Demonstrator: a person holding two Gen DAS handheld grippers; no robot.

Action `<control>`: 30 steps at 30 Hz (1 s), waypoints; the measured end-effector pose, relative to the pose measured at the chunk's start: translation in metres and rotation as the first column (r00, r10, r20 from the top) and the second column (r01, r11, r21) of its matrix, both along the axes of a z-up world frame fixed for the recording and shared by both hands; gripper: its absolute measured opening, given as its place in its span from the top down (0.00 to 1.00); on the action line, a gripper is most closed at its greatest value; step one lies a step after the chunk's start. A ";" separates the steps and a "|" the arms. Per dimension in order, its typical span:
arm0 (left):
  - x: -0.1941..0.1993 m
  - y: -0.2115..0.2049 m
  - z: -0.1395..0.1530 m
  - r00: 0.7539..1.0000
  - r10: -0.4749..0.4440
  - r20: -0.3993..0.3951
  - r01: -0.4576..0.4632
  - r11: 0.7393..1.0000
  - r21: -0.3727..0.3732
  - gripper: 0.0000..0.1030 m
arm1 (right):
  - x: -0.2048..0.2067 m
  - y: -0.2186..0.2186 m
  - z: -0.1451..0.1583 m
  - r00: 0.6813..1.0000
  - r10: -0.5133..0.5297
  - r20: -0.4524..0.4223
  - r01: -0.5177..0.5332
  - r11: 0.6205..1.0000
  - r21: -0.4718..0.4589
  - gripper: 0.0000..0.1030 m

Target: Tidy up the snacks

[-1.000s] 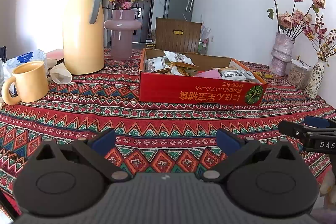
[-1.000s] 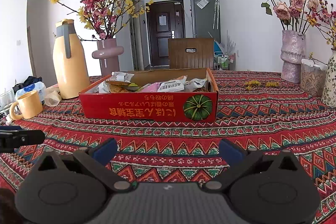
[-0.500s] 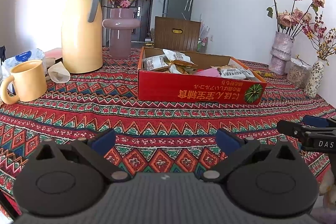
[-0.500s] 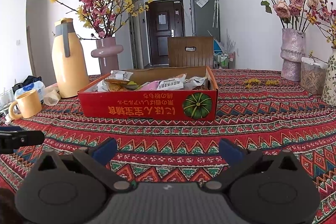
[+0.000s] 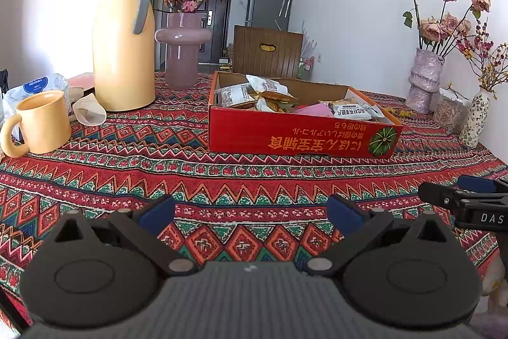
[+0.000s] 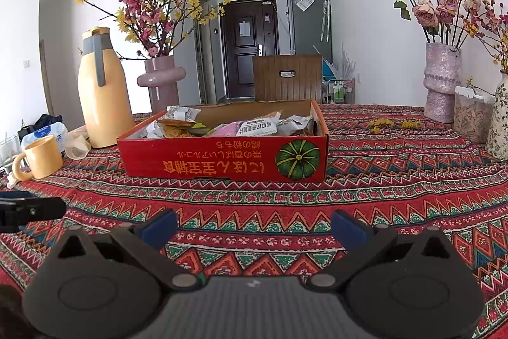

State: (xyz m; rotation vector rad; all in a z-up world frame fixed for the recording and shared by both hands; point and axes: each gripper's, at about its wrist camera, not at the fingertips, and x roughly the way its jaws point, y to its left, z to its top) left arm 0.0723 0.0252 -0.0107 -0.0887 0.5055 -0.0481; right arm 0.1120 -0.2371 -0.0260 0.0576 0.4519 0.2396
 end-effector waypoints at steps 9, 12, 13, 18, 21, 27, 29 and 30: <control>-0.001 -0.001 0.000 1.000 -0.002 0.001 0.002 1.000 -0.001 0.00 | 0.000 0.000 0.000 1.000 0.000 -0.001 0.000 1.000 0.000 0.00; -0.001 -0.001 0.000 1.000 -0.002 0.001 0.002 1.000 -0.002 0.00 | 0.000 0.000 0.000 1.000 0.000 0.000 0.000 1.000 0.000 0.00; -0.001 -0.001 0.000 1.000 -0.002 0.002 0.002 1.000 -0.002 0.00 | 0.000 0.000 0.000 1.000 0.000 0.000 0.000 1.000 0.000 0.00; -0.001 -0.002 0.001 1.000 -0.004 0.004 0.004 1.000 -0.001 0.00 | 0.000 0.000 0.000 1.000 0.000 0.000 0.000 1.000 0.000 0.00; -0.002 -0.002 0.001 1.000 -0.006 0.008 0.006 1.000 -0.001 0.00 | 0.000 0.000 0.000 1.000 0.000 0.000 0.000 1.000 0.000 0.00; -0.004 -0.001 0.002 1.000 -0.012 0.018 0.013 1.000 -0.007 0.00 | 0.000 0.000 0.000 1.000 0.000 -0.001 0.000 1.000 -0.001 0.00; -0.005 -0.001 0.002 0.999 -0.016 0.030 0.016 1.000 -0.006 0.00 | 0.000 0.000 0.000 1.000 0.000 -0.001 0.000 1.000 -0.001 0.00; -0.005 -0.001 0.002 0.999 -0.018 0.032 0.018 1.000 -0.006 0.00 | 0.000 0.000 0.000 1.000 0.000 -0.001 0.000 1.000 -0.001 0.00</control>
